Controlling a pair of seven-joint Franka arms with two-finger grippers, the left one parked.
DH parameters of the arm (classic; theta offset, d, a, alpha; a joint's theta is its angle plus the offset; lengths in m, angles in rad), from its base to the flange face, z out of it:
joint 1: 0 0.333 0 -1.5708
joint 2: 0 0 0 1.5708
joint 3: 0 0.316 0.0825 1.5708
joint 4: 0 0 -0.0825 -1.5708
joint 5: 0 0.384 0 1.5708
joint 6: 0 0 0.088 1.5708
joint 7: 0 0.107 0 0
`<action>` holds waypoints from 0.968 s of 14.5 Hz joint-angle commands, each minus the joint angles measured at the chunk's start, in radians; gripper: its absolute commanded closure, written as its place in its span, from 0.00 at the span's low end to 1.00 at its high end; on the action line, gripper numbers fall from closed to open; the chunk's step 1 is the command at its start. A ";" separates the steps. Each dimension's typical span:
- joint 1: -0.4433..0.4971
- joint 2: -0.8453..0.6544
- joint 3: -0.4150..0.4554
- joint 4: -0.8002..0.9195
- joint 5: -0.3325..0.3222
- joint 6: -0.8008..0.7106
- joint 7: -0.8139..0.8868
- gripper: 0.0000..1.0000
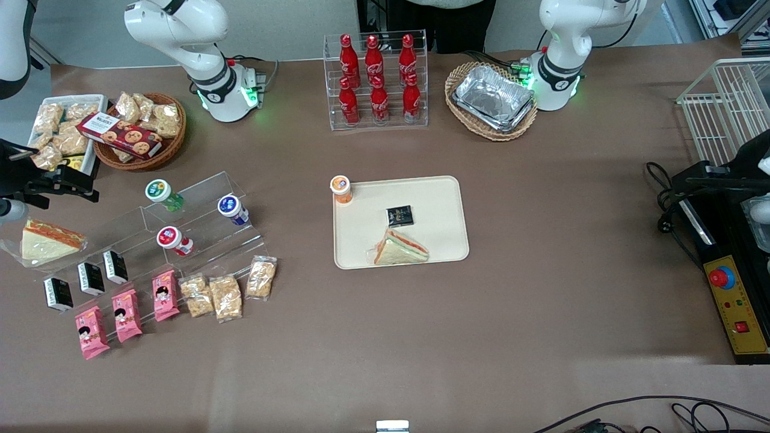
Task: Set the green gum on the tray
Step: 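Move the right gripper toward the acrylic rack of gum bottles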
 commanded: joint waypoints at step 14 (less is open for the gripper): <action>0.023 -0.032 0.008 -0.005 -0.002 -0.075 -0.006 0.00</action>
